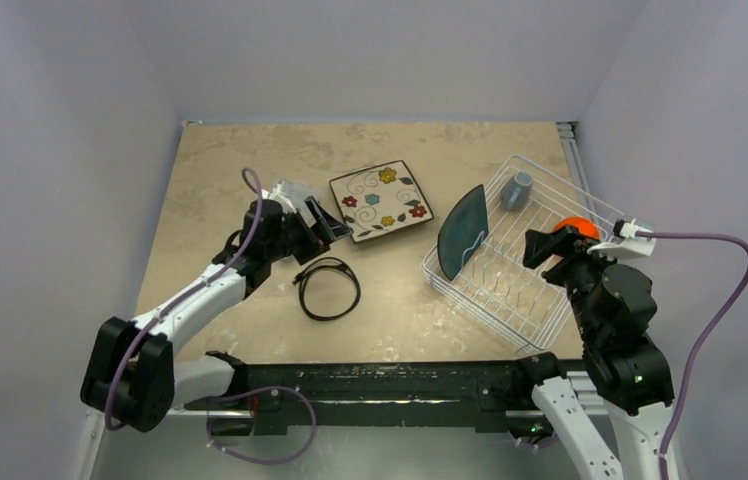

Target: Load the mixed dishes into the dish rack

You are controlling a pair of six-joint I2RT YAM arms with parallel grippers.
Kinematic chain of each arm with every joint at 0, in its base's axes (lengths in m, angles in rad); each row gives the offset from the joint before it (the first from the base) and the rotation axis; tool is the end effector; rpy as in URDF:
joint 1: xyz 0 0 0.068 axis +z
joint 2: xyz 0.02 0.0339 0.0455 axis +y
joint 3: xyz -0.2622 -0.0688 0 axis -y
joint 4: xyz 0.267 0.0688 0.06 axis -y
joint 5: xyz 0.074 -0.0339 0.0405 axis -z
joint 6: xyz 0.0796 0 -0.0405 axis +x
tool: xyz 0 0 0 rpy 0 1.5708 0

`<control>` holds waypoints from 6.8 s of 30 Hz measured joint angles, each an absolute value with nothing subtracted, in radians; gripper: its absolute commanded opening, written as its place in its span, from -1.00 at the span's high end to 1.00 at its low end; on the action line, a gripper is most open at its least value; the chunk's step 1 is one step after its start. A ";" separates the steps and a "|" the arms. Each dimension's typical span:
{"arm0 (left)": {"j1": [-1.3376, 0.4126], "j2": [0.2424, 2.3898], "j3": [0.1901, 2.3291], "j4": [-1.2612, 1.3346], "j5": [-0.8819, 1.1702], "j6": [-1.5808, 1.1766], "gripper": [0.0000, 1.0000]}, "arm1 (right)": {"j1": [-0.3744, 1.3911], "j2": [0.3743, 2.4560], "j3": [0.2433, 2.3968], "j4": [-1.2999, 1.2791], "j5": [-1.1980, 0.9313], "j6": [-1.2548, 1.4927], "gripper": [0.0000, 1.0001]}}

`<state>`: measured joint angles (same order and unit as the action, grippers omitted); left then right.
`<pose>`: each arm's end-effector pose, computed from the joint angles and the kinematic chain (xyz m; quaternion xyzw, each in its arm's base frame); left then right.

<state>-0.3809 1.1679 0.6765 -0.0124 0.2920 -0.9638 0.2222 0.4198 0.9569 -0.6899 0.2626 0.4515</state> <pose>0.2816 -0.1374 0.2091 -0.1739 0.8372 -0.4114 0.3156 0.1298 0.0081 0.3856 0.1708 0.7378 0.1196 0.6420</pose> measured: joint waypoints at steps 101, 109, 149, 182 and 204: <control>-0.378 1.199 0.693 0.495 0.237 -1.498 1.00 | 0.222 0.587 0.978 -0.687 0.096 0.390 -0.84; -0.371 1.033 0.691 0.360 0.371 -1.502 1.00 | 0.222 0.756 1.059 -0.672 -0.130 0.319 -0.97; -0.336 0.764 0.689 -0.100 0.397 -1.500 1.00 | 1.422 1.343 1.171 -0.277 0.986 -0.554 -0.65; -0.320 0.684 0.698 -0.165 0.381 -1.428 0.87 | 1.348 1.492 1.007 0.388 0.985 -1.209 1.00; -0.322 0.475 1.218 -0.507 0.147 -0.971 -0.94 | 1.170 1.346 1.164 0.089 0.746 -0.625 1.00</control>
